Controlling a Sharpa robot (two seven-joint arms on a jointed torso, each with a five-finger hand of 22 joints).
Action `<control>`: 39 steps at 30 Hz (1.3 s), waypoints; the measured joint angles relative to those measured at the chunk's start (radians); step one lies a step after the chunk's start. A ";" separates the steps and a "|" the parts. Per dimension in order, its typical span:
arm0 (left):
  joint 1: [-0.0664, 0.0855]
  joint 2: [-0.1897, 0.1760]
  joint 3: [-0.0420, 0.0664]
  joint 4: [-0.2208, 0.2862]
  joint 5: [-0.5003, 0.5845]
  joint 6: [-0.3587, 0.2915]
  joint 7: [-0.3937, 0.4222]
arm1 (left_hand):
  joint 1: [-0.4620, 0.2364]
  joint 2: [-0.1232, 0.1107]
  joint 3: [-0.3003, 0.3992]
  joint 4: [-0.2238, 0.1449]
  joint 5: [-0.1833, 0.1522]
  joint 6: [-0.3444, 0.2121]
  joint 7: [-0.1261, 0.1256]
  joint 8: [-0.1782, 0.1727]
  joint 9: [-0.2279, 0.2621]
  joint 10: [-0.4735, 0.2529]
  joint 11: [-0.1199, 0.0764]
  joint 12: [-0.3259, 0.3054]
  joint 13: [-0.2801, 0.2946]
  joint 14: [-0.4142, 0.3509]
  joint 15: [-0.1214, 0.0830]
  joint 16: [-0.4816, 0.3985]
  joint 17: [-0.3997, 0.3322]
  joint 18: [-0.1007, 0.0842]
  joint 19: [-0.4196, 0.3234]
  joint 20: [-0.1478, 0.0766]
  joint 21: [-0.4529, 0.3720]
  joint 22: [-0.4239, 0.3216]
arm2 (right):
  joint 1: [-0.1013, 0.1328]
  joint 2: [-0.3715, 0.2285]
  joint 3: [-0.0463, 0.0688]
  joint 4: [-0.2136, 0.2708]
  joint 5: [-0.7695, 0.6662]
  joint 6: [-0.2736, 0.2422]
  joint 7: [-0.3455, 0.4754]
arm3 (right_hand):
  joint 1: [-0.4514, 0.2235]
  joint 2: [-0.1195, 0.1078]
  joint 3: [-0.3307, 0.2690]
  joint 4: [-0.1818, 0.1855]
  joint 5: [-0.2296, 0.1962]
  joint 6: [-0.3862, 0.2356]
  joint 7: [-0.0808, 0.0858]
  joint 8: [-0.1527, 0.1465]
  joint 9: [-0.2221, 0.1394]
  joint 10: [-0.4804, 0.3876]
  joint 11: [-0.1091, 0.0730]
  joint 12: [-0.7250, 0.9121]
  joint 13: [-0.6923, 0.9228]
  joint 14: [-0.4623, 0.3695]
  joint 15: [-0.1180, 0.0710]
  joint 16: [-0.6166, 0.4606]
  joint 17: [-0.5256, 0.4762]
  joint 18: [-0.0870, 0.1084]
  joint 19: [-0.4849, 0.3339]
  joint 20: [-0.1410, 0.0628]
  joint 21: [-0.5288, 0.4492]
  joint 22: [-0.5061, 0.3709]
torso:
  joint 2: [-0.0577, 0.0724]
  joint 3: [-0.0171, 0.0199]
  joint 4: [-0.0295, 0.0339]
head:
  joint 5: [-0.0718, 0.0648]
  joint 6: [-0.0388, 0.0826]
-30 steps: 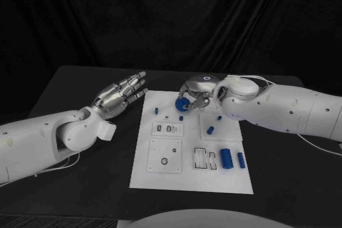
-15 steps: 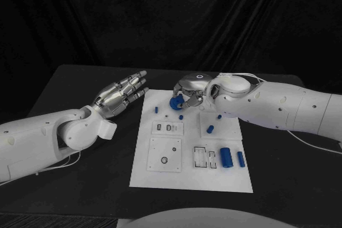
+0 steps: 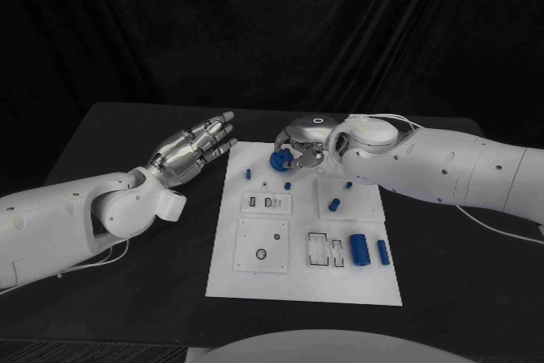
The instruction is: Assemble the parts on the task board
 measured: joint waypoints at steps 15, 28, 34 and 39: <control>0.000 0.000 0.000 0.000 0.000 0.002 -0.002 | 0.000 0.000 0.000 0.000 0.000 0.000 0.000 0.000 0.000 0.000 0.000 0.000 0.000 0.000 0.000 0.000 0.000 0.000 0.004 0.004 0.000 0.000 | 0.000 -0.009 0.000 0.009 0.000 0.012 -0.001 | -0.011 -0.009 0.018 -0.010 -0.078 -0.045 -0.006 -0.067 -0.046 0.000 0.000 0.000 0.001 0.000 0.000 0.000 0.000 0.000 0.000 0.000 -0.019 0.000 | -0.001 0.0005 -0.0023 | 0.000 0.002; 0.000 0.000 0.000 -0.003 0.000 0.004 -0.004 | 0.000 0.000 0.000 0.000 0.000 0.000 0.000 0.000 0.000 0.000 0.000 0.000 -0.001 0.000 0.000 0.000 0.000 0.000 0.004 0.004 0.000 0.000 | 0.000 -0.017 -0.001 0.032 0.000 0.022 -0.001 | -0.018 -0.002 0.006 -0.015 -0.170 -0.056 -0.017 -0.083 -0.066 0.000 0.000 0.000 0.001 0.000 0.000 0.000 0.000 0.000 0.000 0.000 -0.027 0.000 | -0.001 0.0007 -0.0013 | 0.000 0.005; 0.000 0.001 0.000 -0.004 0.000 0.004 -0.005 | 0.000 0.000 0.003 -0.003 0.000 -0.004 0.004 0.000 0.000 0.000 0.000 0.000 -0.001 0.000 0.000 0.000 0.001 0.000 0.004 0.004 0.000 0.000 | 0.000 -0.018 -0.001 0.033 0.000 0.025 -0.002 | -0.018 -0.002 0.002 -0.019 -0.171 -0.072 -0.018 -0.095 -0.078 0.000 0.000 0.000 0.000 0.000 0.000 0.000 0.000 0.000 -0.004 -0.004 -0.033 0.000 | -0.001 0.0005 -0.0008 | -0.001 0.005; 0.000 0.001 0.000 -0.005 0.000 0.005 -0.006 | 0.000 0.000 0.003 -0.003 0.000 -0.004 0.004 0.000 0.000 0.000 0.000 0.000 -0.001 0.000 0.000 0.000 0.001 0.000 0.004 0.004 0.000 0.000 | 0.000 -0.021 -0.001 0.032 0.000 0.025 -0.003 | -0.018 -0.002 -0.002 -0.024 -0.171 -0.099 -0.022 -0.113 -0.095 0.004 -0.004 0.000 0.000 -0.003 -0.003 0.000 0.000 0.000 -0.007 -0.007 -0.046 0.000 | -0.001 0.0002 -0.0006 | 0.001 0.004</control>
